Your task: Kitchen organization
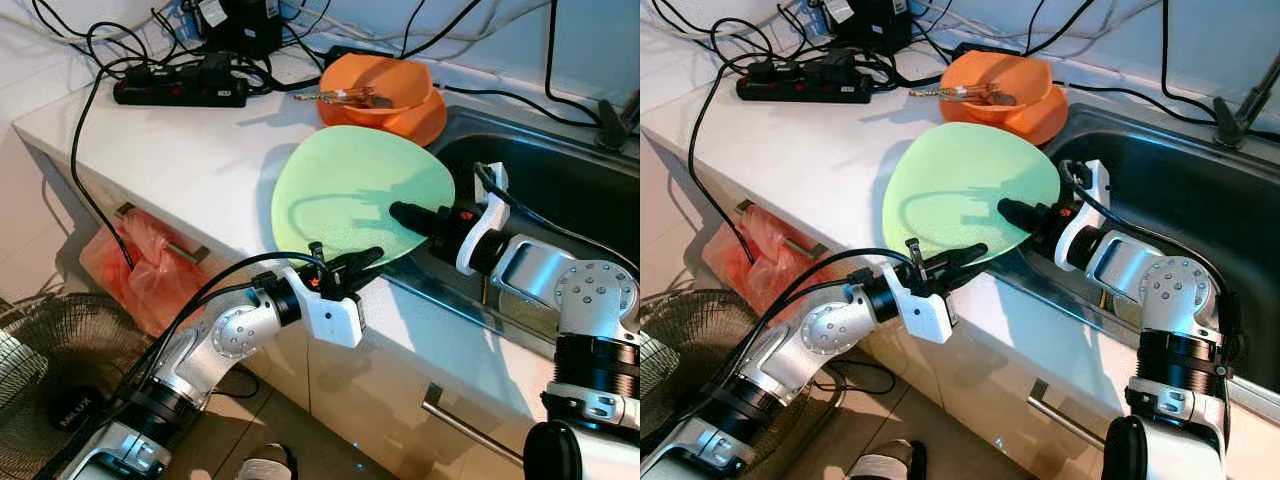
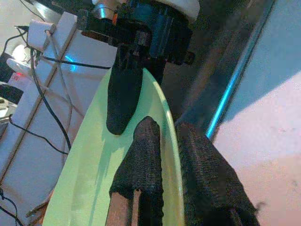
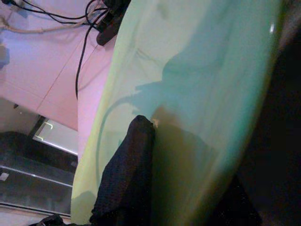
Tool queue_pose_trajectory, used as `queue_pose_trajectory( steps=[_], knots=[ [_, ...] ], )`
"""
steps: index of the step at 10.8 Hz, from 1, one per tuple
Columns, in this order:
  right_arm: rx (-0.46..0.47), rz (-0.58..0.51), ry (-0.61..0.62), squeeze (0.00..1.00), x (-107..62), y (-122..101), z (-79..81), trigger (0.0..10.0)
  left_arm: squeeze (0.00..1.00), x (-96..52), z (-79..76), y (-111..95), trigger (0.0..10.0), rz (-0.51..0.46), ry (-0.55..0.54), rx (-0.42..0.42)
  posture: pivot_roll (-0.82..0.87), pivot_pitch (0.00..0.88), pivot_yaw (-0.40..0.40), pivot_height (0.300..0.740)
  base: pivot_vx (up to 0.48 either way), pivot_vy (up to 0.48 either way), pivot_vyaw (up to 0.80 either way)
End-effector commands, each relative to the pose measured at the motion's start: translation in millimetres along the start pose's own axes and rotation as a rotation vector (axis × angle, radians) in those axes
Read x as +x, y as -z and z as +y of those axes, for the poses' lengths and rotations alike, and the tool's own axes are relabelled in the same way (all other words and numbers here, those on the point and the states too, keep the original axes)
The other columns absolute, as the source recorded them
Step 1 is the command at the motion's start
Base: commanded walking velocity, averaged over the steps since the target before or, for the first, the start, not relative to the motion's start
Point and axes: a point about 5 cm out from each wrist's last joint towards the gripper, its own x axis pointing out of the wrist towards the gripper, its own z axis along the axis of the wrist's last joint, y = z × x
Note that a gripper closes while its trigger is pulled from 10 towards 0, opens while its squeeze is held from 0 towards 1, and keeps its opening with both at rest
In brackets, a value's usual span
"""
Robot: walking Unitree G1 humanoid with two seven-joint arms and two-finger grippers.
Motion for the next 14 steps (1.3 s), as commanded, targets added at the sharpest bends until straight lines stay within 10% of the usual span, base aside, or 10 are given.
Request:
queue_pose_trajectory(
  steps=[1, 10, 14],
  knots=[
    [0.005, 0.056, 0.059, 0.0, 1.9, 11.4, -6.1, 0.0, 1.0, 8.5, 34.0, -18.6, 10.0, -0.123, -0.158, 0.033, 0.29, 0.096, 0.013, 0.74, 0.0, 0.0, 0.0],
    [0.011, -0.101, 0.19, 0.0, -24.6, -13.6, -32.8, 0.0, 1.0, -17.5, 84.4, -42.5, 10.0, -0.144, -0.437, -0.042, 0.29, 0.092, 0.027, 0.74, 0.0, 0.0, 0.0],
    [0.042, -0.265, 0.273, 0.0, -40.2, -29.1, -46.8, 0.0, 1.0, -30.7, 76.7, -28.5, 10.0, -0.029, -0.421, -0.132, 0.28, 0.09, 0.041, 0.74, 0.0, 0.0, 0.0]
  ],
)
